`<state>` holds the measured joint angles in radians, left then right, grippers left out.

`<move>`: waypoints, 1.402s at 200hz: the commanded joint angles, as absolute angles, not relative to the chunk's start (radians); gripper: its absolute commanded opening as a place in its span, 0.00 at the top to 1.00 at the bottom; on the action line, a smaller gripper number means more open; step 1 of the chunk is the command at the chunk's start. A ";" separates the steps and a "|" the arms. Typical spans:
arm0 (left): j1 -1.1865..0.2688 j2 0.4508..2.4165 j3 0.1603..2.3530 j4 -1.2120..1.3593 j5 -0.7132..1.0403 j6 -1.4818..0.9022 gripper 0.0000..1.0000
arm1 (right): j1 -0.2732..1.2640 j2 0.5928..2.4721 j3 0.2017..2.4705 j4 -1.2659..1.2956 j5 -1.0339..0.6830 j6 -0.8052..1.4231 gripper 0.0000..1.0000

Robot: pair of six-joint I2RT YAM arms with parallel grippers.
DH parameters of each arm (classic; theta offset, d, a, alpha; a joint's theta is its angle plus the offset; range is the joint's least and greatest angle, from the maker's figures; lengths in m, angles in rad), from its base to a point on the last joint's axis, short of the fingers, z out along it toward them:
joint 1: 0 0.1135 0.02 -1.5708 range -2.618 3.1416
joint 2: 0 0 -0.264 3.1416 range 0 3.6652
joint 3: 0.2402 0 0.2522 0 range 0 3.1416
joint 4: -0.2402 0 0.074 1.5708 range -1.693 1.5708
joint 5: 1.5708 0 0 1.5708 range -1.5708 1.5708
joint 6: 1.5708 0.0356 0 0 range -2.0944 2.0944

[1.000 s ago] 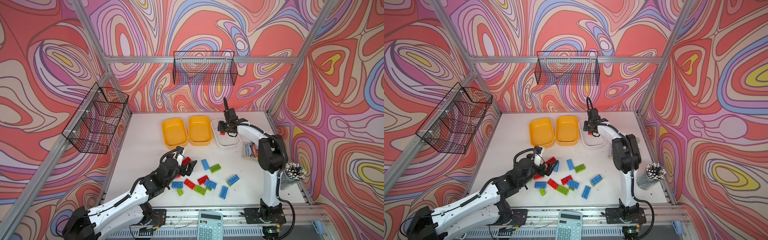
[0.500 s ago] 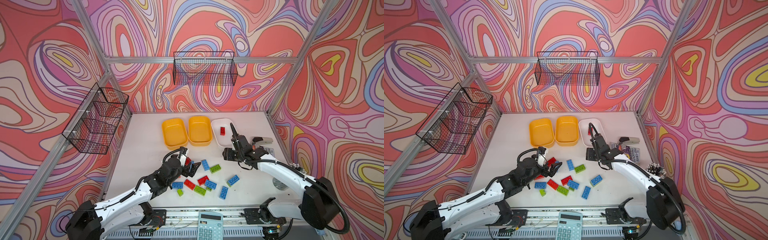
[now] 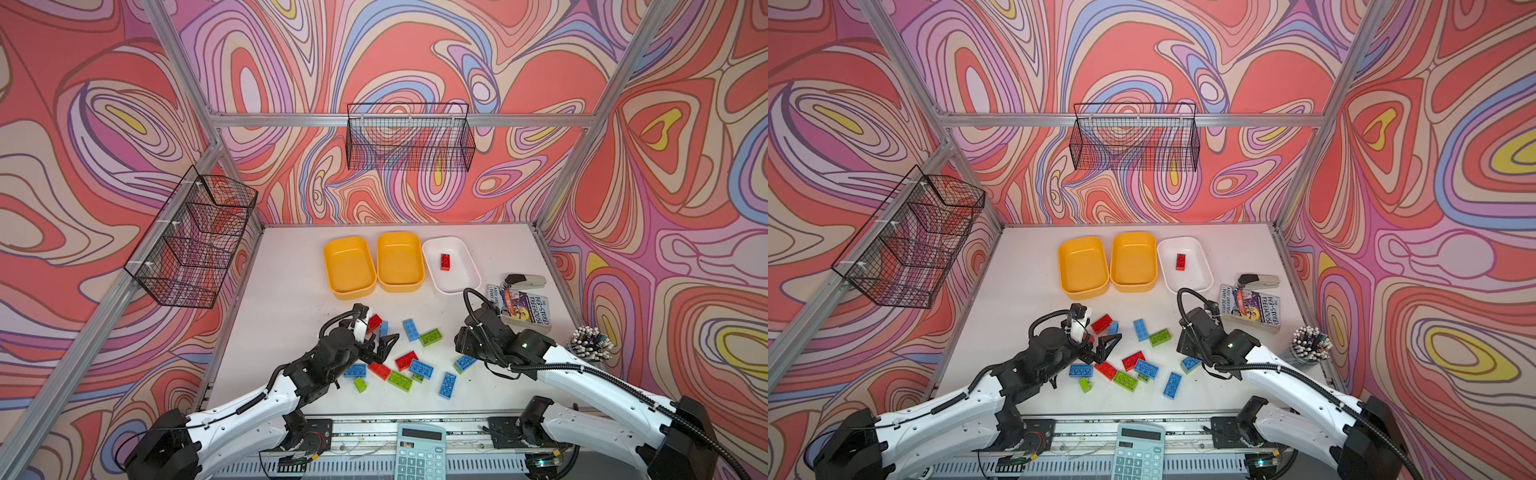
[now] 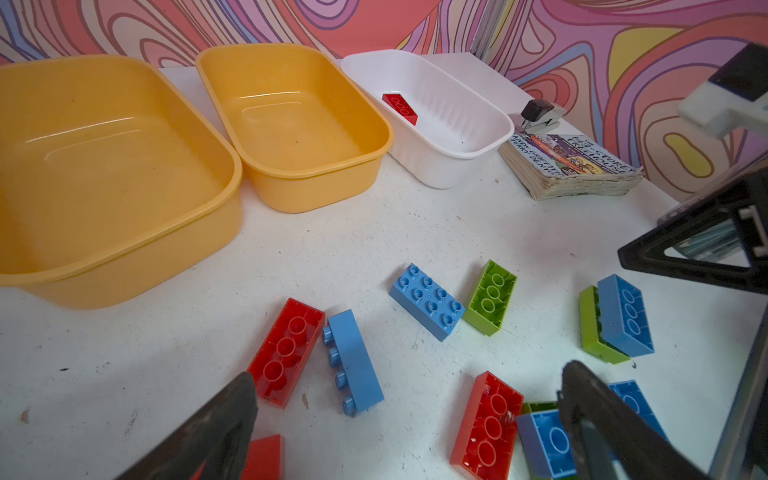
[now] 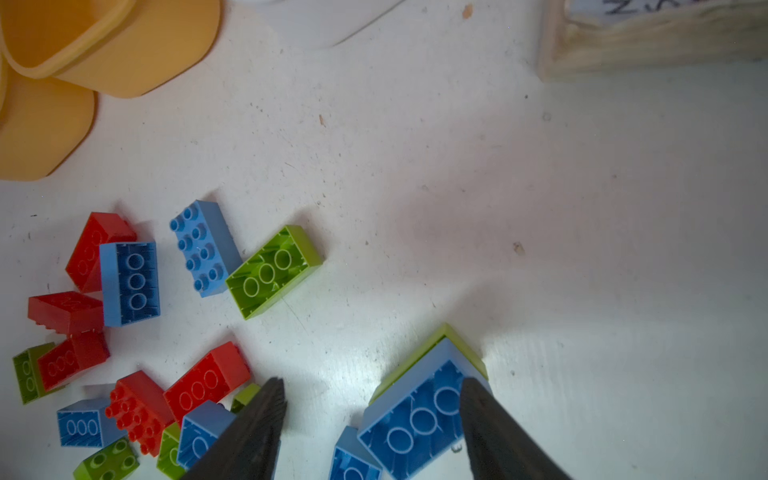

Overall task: Sort the legos into containers by color
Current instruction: 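Move the right gripper down onto the blue brick stacked on a green brick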

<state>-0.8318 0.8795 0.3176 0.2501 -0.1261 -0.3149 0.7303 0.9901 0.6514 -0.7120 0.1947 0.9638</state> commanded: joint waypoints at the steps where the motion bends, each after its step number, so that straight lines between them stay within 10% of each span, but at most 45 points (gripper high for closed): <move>1: -0.836 0.861 0.293 0.297 -0.115 -0.330 0.00 | 0.744 0.950 0.630 -0.779 0.242 1.101 0.29; 191: -0.837 0.894 0.273 0.327 -0.123 -0.319 0.00 | 0.747 1.019 0.541 -0.684 0.178 1.208 0.29; 280: -0.837 0.895 0.274 0.318 -0.125 -0.318 0.00 | 0.747 1.066 0.540 -0.662 0.170 1.181 0.54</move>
<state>-0.8318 0.8974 0.2852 0.3046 -0.1234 -0.3183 0.7414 1.0588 0.5491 -0.6662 0.1635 1.1732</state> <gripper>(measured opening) 0.998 0.472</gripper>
